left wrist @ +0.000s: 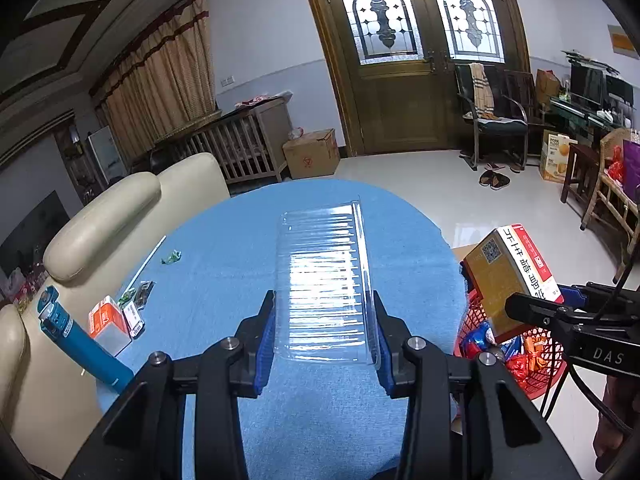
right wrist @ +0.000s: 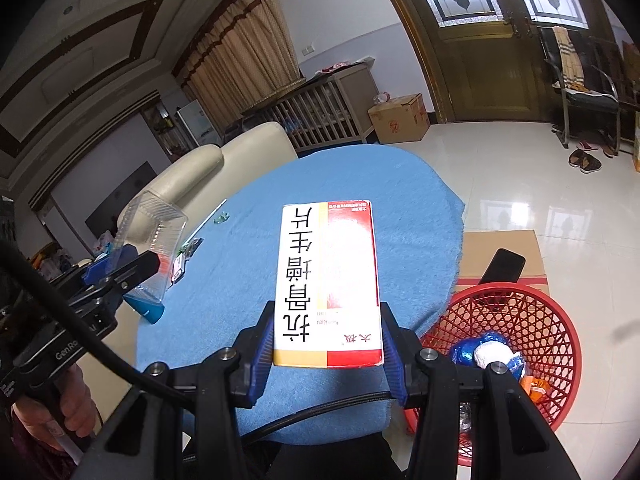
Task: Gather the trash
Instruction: 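Carry the medicine box and clear plastic tray over the red wastebasket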
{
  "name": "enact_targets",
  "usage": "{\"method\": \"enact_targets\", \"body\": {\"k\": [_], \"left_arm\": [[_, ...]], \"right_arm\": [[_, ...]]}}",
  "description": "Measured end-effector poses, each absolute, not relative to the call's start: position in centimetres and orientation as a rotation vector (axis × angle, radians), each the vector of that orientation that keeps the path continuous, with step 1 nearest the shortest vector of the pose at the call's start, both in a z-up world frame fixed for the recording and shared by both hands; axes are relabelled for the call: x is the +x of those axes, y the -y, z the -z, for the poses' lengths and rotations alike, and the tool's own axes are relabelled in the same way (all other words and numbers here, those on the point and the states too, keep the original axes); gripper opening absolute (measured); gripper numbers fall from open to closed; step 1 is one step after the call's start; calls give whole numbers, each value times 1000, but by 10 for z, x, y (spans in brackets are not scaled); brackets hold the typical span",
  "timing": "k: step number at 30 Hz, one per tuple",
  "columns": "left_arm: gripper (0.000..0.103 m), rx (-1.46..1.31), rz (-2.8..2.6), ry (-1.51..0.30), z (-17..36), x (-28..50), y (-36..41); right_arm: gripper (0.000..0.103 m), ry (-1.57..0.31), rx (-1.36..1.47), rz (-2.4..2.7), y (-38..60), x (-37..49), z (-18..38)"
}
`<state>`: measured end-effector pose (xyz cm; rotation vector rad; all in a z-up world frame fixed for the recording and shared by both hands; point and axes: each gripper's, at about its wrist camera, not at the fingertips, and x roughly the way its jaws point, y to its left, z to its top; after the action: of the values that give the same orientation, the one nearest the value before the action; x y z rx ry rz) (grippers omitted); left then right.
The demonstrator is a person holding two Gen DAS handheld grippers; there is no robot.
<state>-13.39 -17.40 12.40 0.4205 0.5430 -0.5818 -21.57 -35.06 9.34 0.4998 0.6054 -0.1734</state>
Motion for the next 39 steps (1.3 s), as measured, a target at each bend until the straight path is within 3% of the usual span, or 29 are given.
{"method": "enact_targets", "body": {"k": [39], "left_arm": [[43,567,682,-548,-107,-165,243]], "right_arm": [[50,-562,613,260,402,-273,-82]]}}
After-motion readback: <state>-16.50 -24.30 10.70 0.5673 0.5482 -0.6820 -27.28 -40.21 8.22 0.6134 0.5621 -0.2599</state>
